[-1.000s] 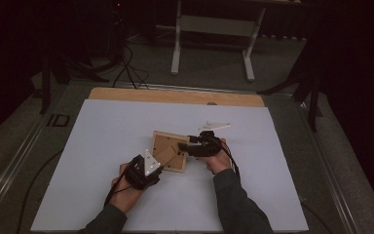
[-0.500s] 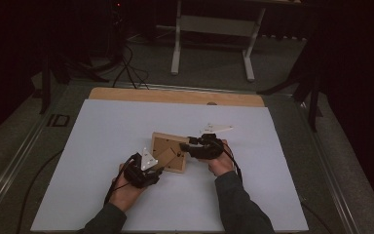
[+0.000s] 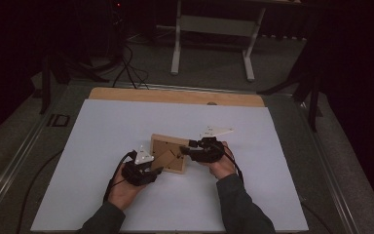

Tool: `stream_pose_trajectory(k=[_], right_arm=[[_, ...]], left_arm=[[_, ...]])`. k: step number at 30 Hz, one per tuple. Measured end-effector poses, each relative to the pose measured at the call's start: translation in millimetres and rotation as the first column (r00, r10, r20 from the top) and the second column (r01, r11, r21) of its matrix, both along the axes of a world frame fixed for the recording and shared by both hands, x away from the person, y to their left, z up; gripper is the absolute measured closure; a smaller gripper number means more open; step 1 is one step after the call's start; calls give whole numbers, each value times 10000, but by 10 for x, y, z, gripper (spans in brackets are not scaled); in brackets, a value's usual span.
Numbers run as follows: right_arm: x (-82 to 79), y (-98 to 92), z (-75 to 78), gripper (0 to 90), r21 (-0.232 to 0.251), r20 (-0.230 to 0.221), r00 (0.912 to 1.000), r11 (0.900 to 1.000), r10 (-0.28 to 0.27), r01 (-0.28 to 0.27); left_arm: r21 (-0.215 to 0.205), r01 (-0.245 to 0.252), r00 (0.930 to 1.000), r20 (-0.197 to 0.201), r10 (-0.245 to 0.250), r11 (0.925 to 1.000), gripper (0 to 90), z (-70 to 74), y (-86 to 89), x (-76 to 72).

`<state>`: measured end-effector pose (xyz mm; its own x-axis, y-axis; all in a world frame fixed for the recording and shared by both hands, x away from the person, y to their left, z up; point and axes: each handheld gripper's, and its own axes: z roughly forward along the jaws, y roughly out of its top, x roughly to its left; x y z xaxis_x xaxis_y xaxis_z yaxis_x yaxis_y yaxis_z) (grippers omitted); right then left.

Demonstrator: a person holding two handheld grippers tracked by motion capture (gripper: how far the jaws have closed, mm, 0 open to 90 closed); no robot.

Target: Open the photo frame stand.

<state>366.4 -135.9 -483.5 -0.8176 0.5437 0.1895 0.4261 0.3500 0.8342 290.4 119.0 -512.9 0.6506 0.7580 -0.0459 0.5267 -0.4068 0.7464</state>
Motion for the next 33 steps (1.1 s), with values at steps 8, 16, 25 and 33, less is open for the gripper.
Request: stream_pose_trajectory(k=[8,16,25,33], right_arm=[[-60,31,14,560,-211,426,9991,9998,64,-55],[-170,96,65,580,-1051,1592,9872,9940,-115,285],[-186,120,61,580,-1185,2071,9777,9910,-360,616],[-143,101,43,580,-1212,2200,9746,9901,-426,706]], left_arm=[[95,-20,10000,40,20,10000,667,-6,-24,-5],[-27,-165,9998,107,165,9999,706,-12,-40,7],[-86,-394,9992,69,395,9992,712,-24,-56,72],[68,-573,9981,239,571,9983,713,-41,-106,129]])
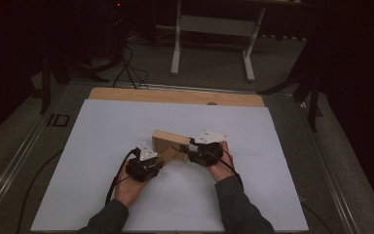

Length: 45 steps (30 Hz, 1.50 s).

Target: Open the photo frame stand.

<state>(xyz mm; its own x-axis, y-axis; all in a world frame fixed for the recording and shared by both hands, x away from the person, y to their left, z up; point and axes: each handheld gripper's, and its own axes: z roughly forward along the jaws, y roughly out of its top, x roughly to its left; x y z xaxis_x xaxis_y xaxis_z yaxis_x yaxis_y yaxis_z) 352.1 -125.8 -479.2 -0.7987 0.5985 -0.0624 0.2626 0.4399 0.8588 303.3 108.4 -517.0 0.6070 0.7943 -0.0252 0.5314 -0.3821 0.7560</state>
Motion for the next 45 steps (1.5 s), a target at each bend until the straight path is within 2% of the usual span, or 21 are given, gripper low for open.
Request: stream_pose_trajectory(k=[3,11,17,20,27,30,34,39,45], right_arm=[[6,1,0,580,-20,43,10000,10000,-31,31],[42,20,2,580,-83,216,9997,9999,-93,95],[60,34,4,580,-181,376,9993,9998,-56,63],[56,23,2,580,-181,308,9995,9998,-36,41],[22,18,8,577,-256,342,9994,9997,56,-47],[12,11,6,575,-209,314,9995,9998,81,-74],[13,-15,-3,565,60,16,9999,9999,123,-123],[9,-64,-29,564,475,-487,9986,9987,201,-178],[-13,-75,-37,564,540,-540,9982,9982,275,-245]], left_arm=[[18,-37,10000,2,37,10000,714,-4,-5,17],[259,-232,9991,363,222,9994,713,-16,-43,73],[251,-249,9990,372,240,9994,715,-19,-43,84],[264,-230,9991,355,220,9994,717,-20,-45,80],[-79,-2,10000,-47,2,10000,730,-16,-3,90],[-369,88,9997,-239,-97,9993,732,-16,18,89],[-503,411,9982,-423,-433,9979,726,-18,45,85],[-611,570,9964,-592,-606,9965,722,-30,62,83],[-730,686,9950,-682,-736,9950,702,-42,71,85]])
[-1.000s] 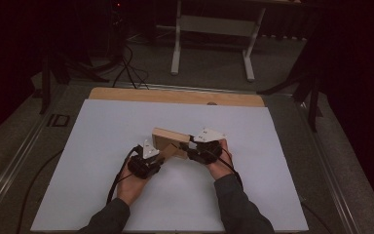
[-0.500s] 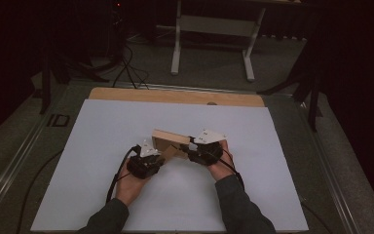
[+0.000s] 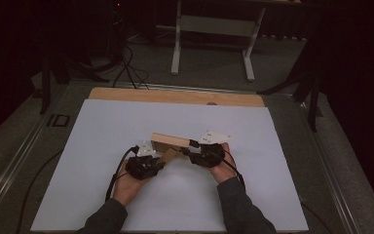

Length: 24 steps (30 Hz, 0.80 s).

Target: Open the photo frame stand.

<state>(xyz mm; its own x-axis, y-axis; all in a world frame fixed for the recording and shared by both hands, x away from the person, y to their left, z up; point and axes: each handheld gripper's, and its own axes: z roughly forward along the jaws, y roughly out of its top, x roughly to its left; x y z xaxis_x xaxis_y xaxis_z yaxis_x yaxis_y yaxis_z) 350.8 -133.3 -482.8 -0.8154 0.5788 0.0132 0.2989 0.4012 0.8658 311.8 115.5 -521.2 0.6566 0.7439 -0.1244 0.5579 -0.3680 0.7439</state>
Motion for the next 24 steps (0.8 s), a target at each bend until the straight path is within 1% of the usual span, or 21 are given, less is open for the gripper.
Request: stream_pose_trajectory(k=[5,17,24], right_arm=[[-21,-2,-3,562,-8,-18,10000,10000,47,-47],[-84,1,-21,552,-11,-19,9997,9997,252,-252],[-122,5,-35,547,42,-97,9995,9996,285,-285]], left_arm=[[-29,81,10000,-45,-81,10000,683,-2,8,0],[-81,203,9995,-236,-205,9998,671,-17,37,-5],[-88,188,9994,-275,-191,9998,666,-17,49,-15]])
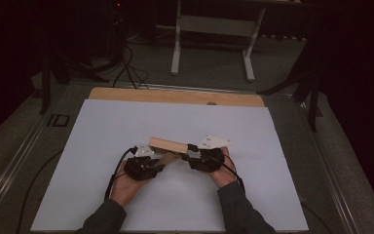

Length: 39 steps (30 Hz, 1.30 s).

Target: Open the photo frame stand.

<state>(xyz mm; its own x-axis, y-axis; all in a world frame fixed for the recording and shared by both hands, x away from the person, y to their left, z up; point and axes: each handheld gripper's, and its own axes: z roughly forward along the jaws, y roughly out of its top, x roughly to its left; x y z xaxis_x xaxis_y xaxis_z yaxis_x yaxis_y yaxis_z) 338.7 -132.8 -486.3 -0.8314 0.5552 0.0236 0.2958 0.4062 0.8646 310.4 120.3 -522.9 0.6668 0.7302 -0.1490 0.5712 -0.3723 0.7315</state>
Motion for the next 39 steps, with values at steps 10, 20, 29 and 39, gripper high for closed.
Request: stream_pose_trajectory(k=[10,20,29,39], right_arm=[[-41,1,-16,534,-88,-43,9999,9999,136,-137],[-66,-3,-26,532,-106,-88,9998,9998,166,-167],[-67,-7,-24,519,-98,-107,9997,9997,229,-231],[-75,-3,-18,482,-146,-98,9996,9995,279,-280]], left_arm=[[49,130,9999,-115,-129,9999,650,-4,-1,-18],[-48,150,9997,-184,-151,9999,632,-10,4,-26],[-19,158,9998,-148,-158,9999,622,-7,3,-33],[-8,136,9999,90,-136,9999,604,33,28,-61]])
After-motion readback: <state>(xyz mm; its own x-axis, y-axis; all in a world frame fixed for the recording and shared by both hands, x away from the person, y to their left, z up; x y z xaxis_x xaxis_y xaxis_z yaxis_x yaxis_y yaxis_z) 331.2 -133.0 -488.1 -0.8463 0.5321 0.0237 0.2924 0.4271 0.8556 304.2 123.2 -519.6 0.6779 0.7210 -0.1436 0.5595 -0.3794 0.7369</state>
